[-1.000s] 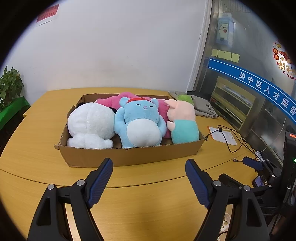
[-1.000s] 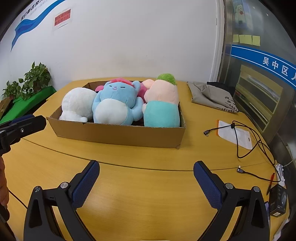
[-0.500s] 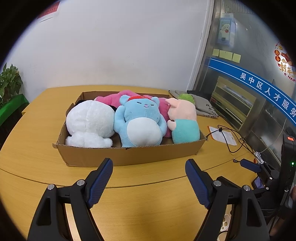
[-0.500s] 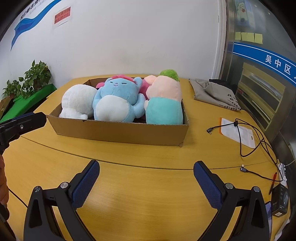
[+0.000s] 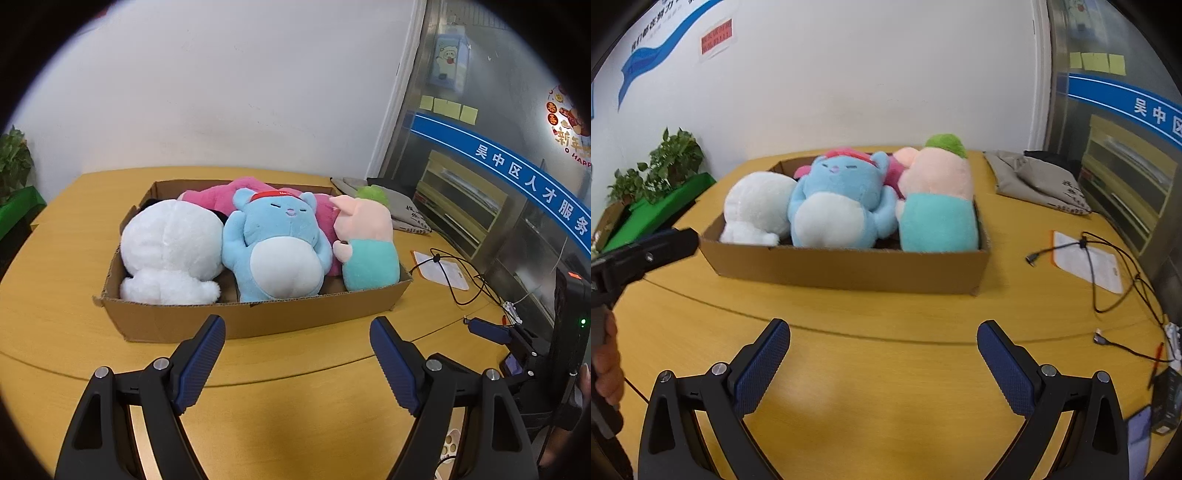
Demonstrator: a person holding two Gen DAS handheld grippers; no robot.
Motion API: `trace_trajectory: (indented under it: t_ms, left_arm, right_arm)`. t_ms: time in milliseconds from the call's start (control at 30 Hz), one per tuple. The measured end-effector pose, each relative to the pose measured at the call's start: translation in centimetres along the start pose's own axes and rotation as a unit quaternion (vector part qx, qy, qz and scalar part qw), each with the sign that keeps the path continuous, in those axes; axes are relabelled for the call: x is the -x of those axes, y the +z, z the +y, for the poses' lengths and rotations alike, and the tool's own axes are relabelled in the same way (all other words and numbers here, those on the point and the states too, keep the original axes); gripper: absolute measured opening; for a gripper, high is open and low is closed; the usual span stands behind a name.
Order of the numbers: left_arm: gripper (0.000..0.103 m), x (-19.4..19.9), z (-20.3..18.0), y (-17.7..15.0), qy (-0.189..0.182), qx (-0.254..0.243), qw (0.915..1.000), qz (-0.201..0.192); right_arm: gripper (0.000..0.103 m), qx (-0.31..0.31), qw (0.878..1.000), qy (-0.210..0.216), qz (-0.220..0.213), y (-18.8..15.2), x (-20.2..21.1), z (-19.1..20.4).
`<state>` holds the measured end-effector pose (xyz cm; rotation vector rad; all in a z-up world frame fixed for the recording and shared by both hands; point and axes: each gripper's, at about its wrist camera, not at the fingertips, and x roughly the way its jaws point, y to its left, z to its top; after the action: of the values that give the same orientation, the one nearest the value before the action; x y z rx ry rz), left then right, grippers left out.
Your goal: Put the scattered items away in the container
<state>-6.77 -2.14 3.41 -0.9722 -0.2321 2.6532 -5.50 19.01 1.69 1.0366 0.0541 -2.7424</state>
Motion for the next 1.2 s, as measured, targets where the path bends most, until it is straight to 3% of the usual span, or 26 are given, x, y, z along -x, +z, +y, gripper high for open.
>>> trace_trajectory:
  t_ms: [100,267,433,500,933,1200]
  left_arm:
    - [0.081,-1.7,1.6,1.4,-0.011,0.015,0.9997,0.013]
    - [0.081,-6.3,4.4,3.1,0.015,0.024,0.9988,0.041]
    - [0.08,-11.1,6.8,2.5,0.026,0.041,0.9945,0.092]
    - [0.08,-11.7,6.7,2.2,0.033,0.024,0.995,0.092]
    - [0.08,-10.7,6.3,1.1,0.042,0.008,0.9945,0.095]
    - [0.08,-7.4,5.4,-0.5,0.064,0.009,0.9949,0.078]
  right_arm:
    - [0.103,0.008,1.0,0.008,-0.004,1.7,-1.6,0.6]
    - [0.103,0.014,1.0,-0.002,-0.006,5.4,-6.4,0.5]
    - [0.102,0.0,0.999,-0.01,0.045,6.7,-13.2,-0.5]
    - [0.103,0.005,0.998,-0.025,0.058,6.3,-14.9,-0.4]
    - [0.102,0.0,0.998,-0.033,0.06,4.7,-13.1,-0.1]
    - [0.102,-0.002,0.997,-0.037,0.067,2.3,-10.3,1.1]
